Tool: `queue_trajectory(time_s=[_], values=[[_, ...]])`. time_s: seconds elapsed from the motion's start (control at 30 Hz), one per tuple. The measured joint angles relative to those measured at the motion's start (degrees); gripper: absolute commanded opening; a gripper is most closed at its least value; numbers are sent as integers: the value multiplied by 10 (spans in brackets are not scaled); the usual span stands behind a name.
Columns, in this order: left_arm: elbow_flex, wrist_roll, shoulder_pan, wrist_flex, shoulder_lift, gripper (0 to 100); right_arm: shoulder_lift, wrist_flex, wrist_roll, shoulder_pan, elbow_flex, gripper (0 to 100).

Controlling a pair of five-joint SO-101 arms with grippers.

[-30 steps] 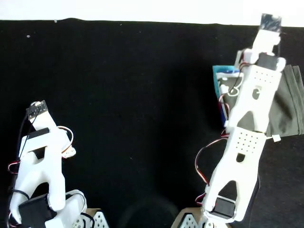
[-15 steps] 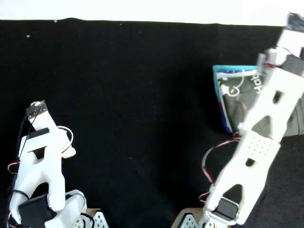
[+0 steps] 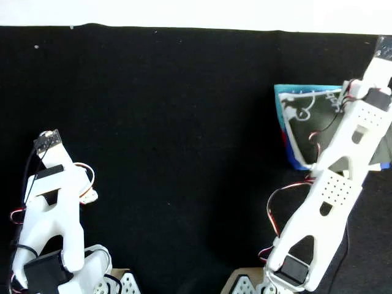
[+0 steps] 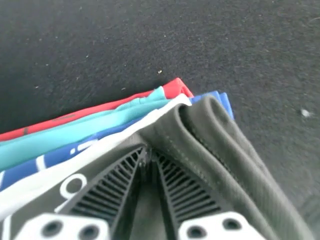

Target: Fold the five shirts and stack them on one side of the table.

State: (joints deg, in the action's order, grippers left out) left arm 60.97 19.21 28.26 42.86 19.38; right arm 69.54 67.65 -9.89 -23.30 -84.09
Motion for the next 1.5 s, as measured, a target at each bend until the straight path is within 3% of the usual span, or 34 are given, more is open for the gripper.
queue_trajectory(time_s=[0.2, 0.43, 0.67, 0.83, 1.03, 1.33, 1.5], values=[[0, 0, 0, 0, 0, 13, 27, -57, 0, 1, 1, 9], [0, 0, 0, 0, 0, 13, 17, -55, 0, 5, 2, 10], [0, 0, 0, 0, 0, 13, -81, 14, 0, 37, 2, 106], [0, 0, 0, 0, 0, 13, -137, 72, 0, 41, 2, 98], [0, 0, 0, 0, 0, 13, -198, 158, -11, 43, 2, 13], [0, 0, 0, 0, 0, 13, -259, 306, -54, 71, 1, 11], [0, 0, 0, 0, 0, 13, -307, 327, -54, 78, 10, 11]])
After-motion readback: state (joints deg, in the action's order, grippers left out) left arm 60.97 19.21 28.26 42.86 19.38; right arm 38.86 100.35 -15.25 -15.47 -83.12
